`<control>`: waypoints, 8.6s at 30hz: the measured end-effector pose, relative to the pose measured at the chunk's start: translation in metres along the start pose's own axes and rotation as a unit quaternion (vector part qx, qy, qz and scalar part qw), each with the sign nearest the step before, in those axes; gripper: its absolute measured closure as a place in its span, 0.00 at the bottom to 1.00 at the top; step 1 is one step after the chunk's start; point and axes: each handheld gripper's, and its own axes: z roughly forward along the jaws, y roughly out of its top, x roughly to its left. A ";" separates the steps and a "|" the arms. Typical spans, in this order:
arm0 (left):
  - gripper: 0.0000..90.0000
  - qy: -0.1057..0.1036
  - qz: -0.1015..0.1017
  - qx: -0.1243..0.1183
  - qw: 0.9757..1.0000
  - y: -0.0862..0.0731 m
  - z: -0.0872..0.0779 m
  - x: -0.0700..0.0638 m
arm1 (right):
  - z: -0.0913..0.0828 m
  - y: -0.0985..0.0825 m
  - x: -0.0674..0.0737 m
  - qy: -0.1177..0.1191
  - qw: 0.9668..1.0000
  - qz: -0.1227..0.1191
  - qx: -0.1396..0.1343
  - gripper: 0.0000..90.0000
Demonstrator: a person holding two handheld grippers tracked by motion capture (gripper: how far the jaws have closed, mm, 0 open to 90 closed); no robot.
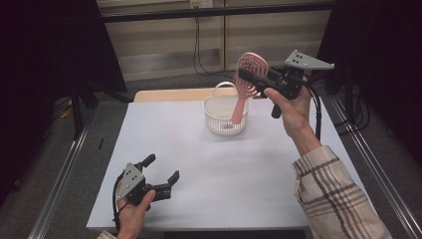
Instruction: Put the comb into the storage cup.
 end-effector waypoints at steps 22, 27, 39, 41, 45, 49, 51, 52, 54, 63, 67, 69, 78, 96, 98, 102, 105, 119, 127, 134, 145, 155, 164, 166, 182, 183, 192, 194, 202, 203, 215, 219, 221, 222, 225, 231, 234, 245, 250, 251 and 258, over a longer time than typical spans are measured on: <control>0.04 -0.003 0.002 -0.003 1.000 0.000 -0.001 0.000 | 0.021 0.000 -0.015 -0.031 0.999 0.004 -0.006 0.69; 0.04 -0.001 0.004 -0.001 1.000 0.000 -0.001 0.000 | 0.027 -0.005 -0.015 -0.037 0.999 0.007 -0.009 0.69; 0.04 0.001 0.004 -0.003 1.000 0.001 -0.002 0.000 | 0.038 -0.015 -0.027 -0.059 0.998 0.011 -0.008 0.69; 0.04 0.000 0.007 -0.003 1.000 0.001 -0.002 0.000 | 0.039 -0.018 -0.029 -0.061 0.998 0.014 -0.009 0.69; 0.04 0.000 0.008 -0.003 1.000 0.001 -0.002 0.000 | 0.044 -0.022 -0.033 -0.069 0.997 0.015 -0.010 0.69; 0.04 0.001 0.003 -0.003 1.000 0.001 -0.002 0.000 | 0.048 -0.027 -0.035 -0.074 0.997 0.022 -0.008 0.69; 0.04 0.000 0.003 -0.004 1.000 0.001 -0.002 0.000 | 0.051 -0.030 -0.036 -0.076 0.997 0.020 -0.004 0.69; 0.04 0.000 0.003 -0.004 1.000 0.001 -0.002 0.000 | 0.052 -0.031 -0.037 -0.078 0.997 0.020 -0.003 0.69; 0.04 -0.002 0.002 -0.004 1.000 0.001 -0.002 0.000 | 0.054 -0.033 -0.038 -0.081 0.997 0.018 -0.002 0.69; 0.04 0.002 0.002 -0.003 1.000 0.001 -0.003 0.000 | 0.058 -0.040 -0.041 -0.089 0.996 0.021 0.001 0.69; 0.04 0.003 0.003 -0.002 1.000 0.001 -0.002 0.000 | 0.061 -0.044 -0.039 -0.088 0.996 0.024 0.001 0.69; 0.04 0.002 0.003 -0.002 1.000 0.001 -0.002 0.000 | 0.063 -0.045 -0.039 -0.088 0.996 0.026 0.001 0.69; 0.04 0.001 0.006 -0.003 1.000 0.001 -0.003 0.000 | 0.071 -0.055 -0.037 -0.086 0.996 0.028 0.002 0.69; 0.04 0.003 0.011 -0.002 1.000 0.002 -0.004 0.001 | 0.074 -0.080 -0.038 -0.093 0.995 0.038 0.008 0.69; 0.04 0.002 0.011 -0.003 1.000 0.001 -0.004 0.000 | 0.074 -0.082 -0.039 -0.095 0.995 0.038 0.010 0.69; 0.04 0.003 0.011 -0.001 1.000 0.001 -0.004 0.001 | 0.075 -0.087 -0.040 -0.098 0.994 0.040 0.012 0.69; 0.04 0.003 0.012 -0.003 1.000 0.001 -0.004 0.000 | 0.076 -0.091 -0.041 -0.103 0.994 0.040 0.015 0.69; 0.04 0.003 0.012 0.000 1.000 0.001 -0.003 0.000 | 0.077 -0.114 -0.046 -0.114 0.992 0.052 0.030 0.69; 0.04 0.003 0.014 0.001 1.000 0.001 -0.003 0.000 | 0.079 -0.126 -0.046 -0.115 0.991 0.055 0.038 0.69; 0.04 0.003 0.013 0.001 1.000 0.001 -0.003 0.000 | 0.078 -0.130 -0.048 -0.114 0.991 0.059 0.040 0.69; 0.04 0.002 0.016 0.004 1.000 0.001 -0.003 0.000 | 0.069 -0.134 -0.058 -0.129 0.988 0.072 0.043 0.68; 0.04 0.003 0.014 0.001 1.000 0.001 -0.004 0.000 | 0.060 -0.132 -0.065 -0.140 0.986 0.067 0.056 0.66; 0.04 0.003 0.015 0.000 1.000 0.001 -0.004 0.000 | 0.055 -0.134 -0.072 -0.160 0.983 0.072 0.057 0.64; 0.04 0.003 0.013 0.000 1.000 0.001 -0.004 0.000 | 0.053 -0.135 -0.073 -0.163 0.982 0.071 0.060 0.64; 0.04 0.001 0.014 0.007 1.000 0.000 -0.002 -0.001 | 0.047 -0.138 -0.084 -0.173 0.978 0.086 0.075 0.62; 0.04 0.000 0.015 0.007 1.000 0.000 -0.002 -0.001 | 0.047 -0.139 -0.085 -0.174 0.978 0.087 0.076 0.62; 0.04 -0.002 0.015 0.007 1.000 0.000 -0.002 -0.001 | 0.046 -0.140 -0.087 -0.175 0.977 0.088 0.077 0.62; 0.04 -0.003 0.013 0.008 1.000 0.000 -0.001 -0.001 | 0.045 -0.140 -0.088 -0.177 0.977 0.090 0.078 0.61; 0.04 0.000 0.014 0.008 1.000 0.000 -0.002 0.000 | 0.045 -0.141 -0.089 -0.181 0.976 0.090 0.083 0.56; 0.04 0.000 0.013 0.008 1.000 0.000 -0.002 0.000 | 0.046 -0.141 -0.088 -0.181 0.976 0.088 0.083 0.56; 0.04 0.002 0.014 0.009 1.000 0.000 -0.003 0.000 | 0.045 -0.142 -0.089 -0.184 0.974 0.095 0.090 0.40; 0.04 0.002 0.013 0.008 1.000 0.000 -0.002 0.000 | 0.044 -0.141 -0.089 -0.182 0.974 0.101 0.091 0.30; 0.04 0.002 0.013 0.008 1.000 0.000 -0.002 0.000 | 0.044 -0.141 -0.089 -0.183 0.974 0.099 0.091 0.24; 0.04 0.002 0.014 0.008 1.000 0.000 -0.003 0.000 | 0.044 -0.140 -0.089 -0.182 0.974 0.099 0.090 0.22; 0.04 0.004 0.012 0.007 1.000 0.000 -0.003 0.000 | 0.044 -0.139 -0.088 -0.194 0.972 0.095 0.091 0.09; 0.04 0.009 0.010 0.008 1.000 0.000 -0.003 0.001 | 0.040 -0.133 -0.088 -0.203 0.971 0.093 0.085 0.01; 0.04 0.011 0.010 0.008 1.000 0.000 -0.002 0.001 | 0.040 -0.131 -0.087 -0.200 0.972 0.090 0.082 0.01; 0.04 0.022 -0.001 0.007 1.000 -0.002 -0.005 0.005 | 0.037 -0.123 -0.081 -0.203 0.974 0.062 0.082 0.00; 0.04 0.023 0.003 0.005 1.000 -0.001 -0.008 0.002 | 0.035 -0.120 -0.077 -0.200 0.975 0.057 0.084 0.00; 0.04 0.023 0.006 0.005 1.000 -0.001 -0.008 0.003 | 0.034 -0.120 -0.076 -0.199 0.975 0.054 0.086 0.00; 0.04 0.024 0.004 0.004 1.000 -0.001 -0.008 0.003 | 0.029 -0.121 -0.071 -0.194 0.976 0.047 0.088 0.00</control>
